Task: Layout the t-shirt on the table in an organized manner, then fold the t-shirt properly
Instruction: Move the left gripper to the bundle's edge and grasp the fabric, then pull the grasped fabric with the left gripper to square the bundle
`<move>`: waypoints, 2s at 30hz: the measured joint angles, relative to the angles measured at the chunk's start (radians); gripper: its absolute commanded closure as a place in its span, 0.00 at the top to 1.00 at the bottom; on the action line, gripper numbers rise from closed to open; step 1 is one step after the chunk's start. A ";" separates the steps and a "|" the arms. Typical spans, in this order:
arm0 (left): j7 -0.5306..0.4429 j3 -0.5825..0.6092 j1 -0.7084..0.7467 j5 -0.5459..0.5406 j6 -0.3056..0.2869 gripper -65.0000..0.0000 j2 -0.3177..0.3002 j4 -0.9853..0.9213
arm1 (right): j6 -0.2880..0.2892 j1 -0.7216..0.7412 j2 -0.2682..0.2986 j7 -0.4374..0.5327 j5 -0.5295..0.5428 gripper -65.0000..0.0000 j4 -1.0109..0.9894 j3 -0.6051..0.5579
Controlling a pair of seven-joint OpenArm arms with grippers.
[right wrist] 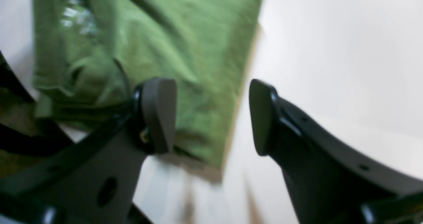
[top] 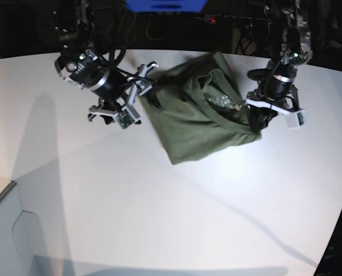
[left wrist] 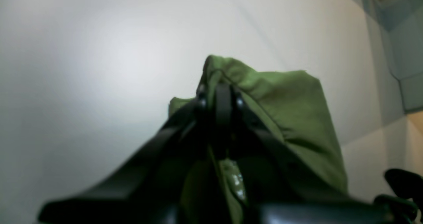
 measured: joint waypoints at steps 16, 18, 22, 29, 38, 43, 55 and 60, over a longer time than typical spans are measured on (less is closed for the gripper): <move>0.002 -0.012 0.032 -0.077 0.005 0.56 -0.005 -0.135 | 0.000 0.015 -0.003 0.001 0.004 0.54 -0.042 -0.003; 0.004 -0.012 0.079 -0.147 0.005 0.67 -0.010 -0.066 | 0.000 0.025 -0.003 0.003 0.005 0.54 -0.041 -0.003; -0.019 0.006 0.169 -0.222 0.005 0.67 -0.062 0.079 | 0.000 0.026 -0.003 0.006 0.005 0.54 -0.041 -0.003; -0.008 0.201 0.197 -0.184 -0.004 0.67 -0.056 0.064 | 0.000 0.046 -0.003 0.008 0.005 0.54 -0.040 -0.005; -0.006 0.344 0.193 0.007 0.004 0.66 -0.036 0.050 | 0.000 0.063 0.002 0.005 0.005 0.54 -0.040 0.000; 0.005 0.355 0.179 0.082 0.004 0.66 -0.003 0.050 | 0.000 0.060 0.002 0.004 0.005 0.54 -0.041 0.000; -0.011 0.374 0.151 0.087 0.007 0.42 0.003 -0.029 | 0.000 0.060 0.002 0.003 0.004 0.54 -0.041 0.000; -0.010 0.373 0.157 0.088 0.007 0.32 -0.002 -0.031 | 0.000 0.060 0.003 0.003 0.004 0.54 -0.041 0.000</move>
